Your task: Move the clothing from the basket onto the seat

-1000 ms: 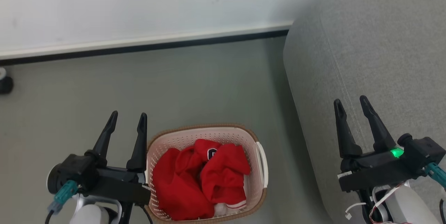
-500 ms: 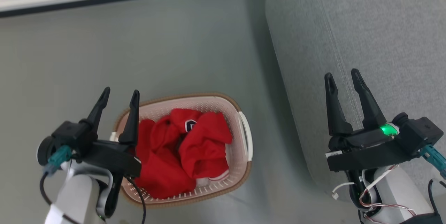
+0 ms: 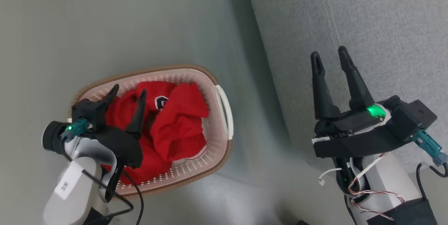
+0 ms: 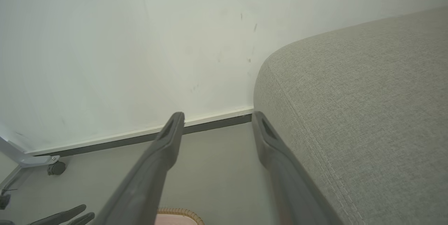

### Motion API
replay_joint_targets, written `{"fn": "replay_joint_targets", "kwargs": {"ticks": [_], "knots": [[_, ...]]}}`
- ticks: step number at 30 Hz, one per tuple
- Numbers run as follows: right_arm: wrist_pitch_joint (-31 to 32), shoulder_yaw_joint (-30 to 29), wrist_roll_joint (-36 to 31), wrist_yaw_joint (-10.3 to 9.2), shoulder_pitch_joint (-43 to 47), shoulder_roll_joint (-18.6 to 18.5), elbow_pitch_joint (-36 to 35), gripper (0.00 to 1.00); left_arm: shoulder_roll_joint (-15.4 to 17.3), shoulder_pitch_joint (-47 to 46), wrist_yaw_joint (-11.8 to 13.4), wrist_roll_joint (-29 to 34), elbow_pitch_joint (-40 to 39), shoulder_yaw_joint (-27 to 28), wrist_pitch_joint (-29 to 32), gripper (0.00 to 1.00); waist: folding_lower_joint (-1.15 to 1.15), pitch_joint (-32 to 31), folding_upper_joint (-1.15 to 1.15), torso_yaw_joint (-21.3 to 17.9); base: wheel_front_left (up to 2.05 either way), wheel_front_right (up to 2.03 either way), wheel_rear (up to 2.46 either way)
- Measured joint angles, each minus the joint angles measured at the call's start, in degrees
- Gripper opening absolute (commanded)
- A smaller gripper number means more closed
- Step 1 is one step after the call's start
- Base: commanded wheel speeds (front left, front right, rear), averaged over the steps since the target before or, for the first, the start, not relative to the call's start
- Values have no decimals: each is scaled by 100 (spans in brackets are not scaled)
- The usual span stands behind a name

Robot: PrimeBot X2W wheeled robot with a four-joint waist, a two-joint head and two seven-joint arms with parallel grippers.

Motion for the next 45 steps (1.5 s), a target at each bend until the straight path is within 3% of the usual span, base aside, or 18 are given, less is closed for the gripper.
{"fn": "replay_joint_targets", "kwargs": {"ticks": [24,35,36,37,38,45], "knots": [[-1,560,-91,177,-629,189,-385,100,79,-1017,-52,-204,1728,4,966,100,0,1368,0,-888,0,0,0],[-1,754,-29,192,-737,193,-494,100,52,-1145,-96,-193,2369,-296,1513,100,-1,1496,-1,-968,0,0,0],[-1,765,-27,192,-739,193,-494,100,51,-1175,-96,-193,2398,-303,1539,71,-1,1498,-1,-966,0,0,0],[-1,770,-26,191,-744,193,-492,100,41,-1202,-97,-193,2438,-312,1544,26,-1,1498,-1,-964,0,0,0],[-1,764,-22,191,-751,193,-482,100,21,-1227,-97,-193,2476,-331,1553,0,-1,1491,-1,-958,0,0,0],[-1,738,-19,191,-854,193,-396,100,-126,-1292,-102,-226,2657,-424,1549,0,-1,1361,-1,-876,0,0,0]]}}
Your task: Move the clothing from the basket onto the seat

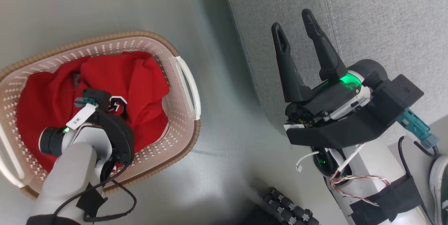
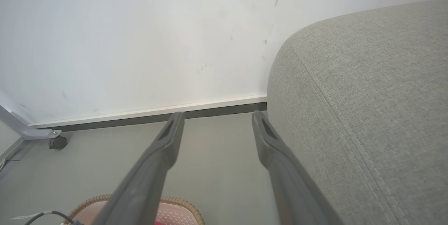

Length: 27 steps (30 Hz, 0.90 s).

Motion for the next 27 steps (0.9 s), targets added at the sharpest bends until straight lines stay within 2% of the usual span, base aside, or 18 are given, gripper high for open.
{"fn": "replay_joint_targets", "kwargs": {"ticks": [7,14,27], "knots": [[0,-65,40,0,-93,0,181,100,-89,4,0,-243,64,-87,-240,0,0,-250,0,91,0,0,0],[0,-271,38,0,-108,-3,452,100,-220,49,-1,-321,-70,-453,-546,0,0,-598,0,205,0,0,0],[0,-731,-51,4,54,-21,860,100,-182,192,-1,-745,-886,-1056,-1436,0,0,-1521,-1,658,0,0,0]]}}
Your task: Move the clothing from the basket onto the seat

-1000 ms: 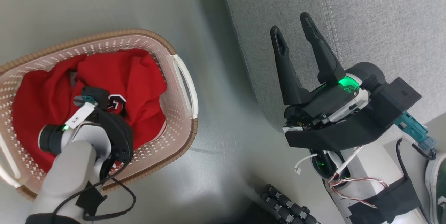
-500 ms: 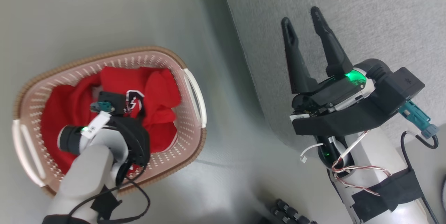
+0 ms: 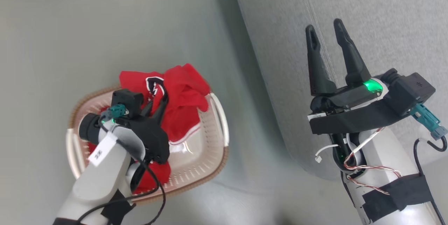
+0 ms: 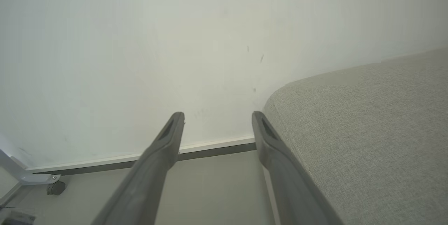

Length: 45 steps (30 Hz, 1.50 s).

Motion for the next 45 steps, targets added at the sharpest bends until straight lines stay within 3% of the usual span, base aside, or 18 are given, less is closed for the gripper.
{"fn": "replay_joint_targets", "kwargs": {"ticks": [11,20,34,45], "knots": [[0,-222,-23,40,279,-147,245,100,40,207,0,-538,-936,-503,-658,0,0,-831,-1,538,0,0,0],[0,-226,-23,48,771,-211,419,100,79,181,0,-894,-1751,-726,-799,0,-1,-1549,-1,976,0,0,0],[1,782,241,49,1506,-292,454,100,49,-302,-16,-1213,-1936,-783,-848,0,0,-2799,0,1343,0,0,0],[1,1667,325,49,1555,-598,44,100,-74,-301,-40,-1300,-1864,-821,-734,0,0,-3158,0,1350,0,0,0]]}}
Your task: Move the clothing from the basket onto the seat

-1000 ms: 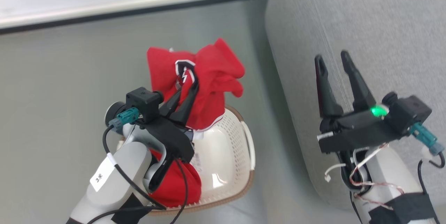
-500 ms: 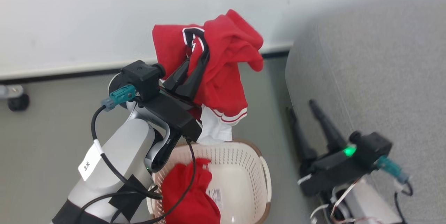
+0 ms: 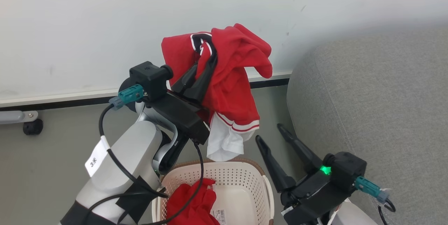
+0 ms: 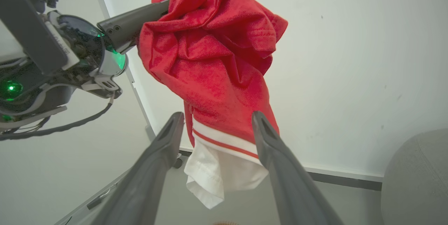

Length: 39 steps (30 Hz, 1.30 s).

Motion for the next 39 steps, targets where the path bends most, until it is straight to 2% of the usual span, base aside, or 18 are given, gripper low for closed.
{"fn": "replay_joint_targets", "kwargs": {"ticks": [8,14,28,29,31,39], "knots": [[0,515,-123,0,-503,-5,159,100,-71,23,0,-42,-2,-82,91,0,0,11,1,19,0,0,0],[51,641,-482,1,-1044,154,1171,100,-116,20,0,-43,-2,-183,156,0,1,54,0,49,0,0,0],[56,643,-532,1,-1831,403,2791,100,-302,19,0,-100,-275,-606,287,0,1,133,1,372,0,0,0],[55,638,-531,1,-1867,419,2861,93,-300,20,0,-100,-282,-619,290,0,1,133,1,397,0,0,0],[53,625,-524,1,-1902,439,2915,0,-299,22,0,-100,-289,-626,290,0,1,132,1,420,0,0,0],[43,364,-287,-1,-2020,519,3169,0,-241,198,0,-159,-324,-592,280,0,1,108,1,474,0,0,0]]}}
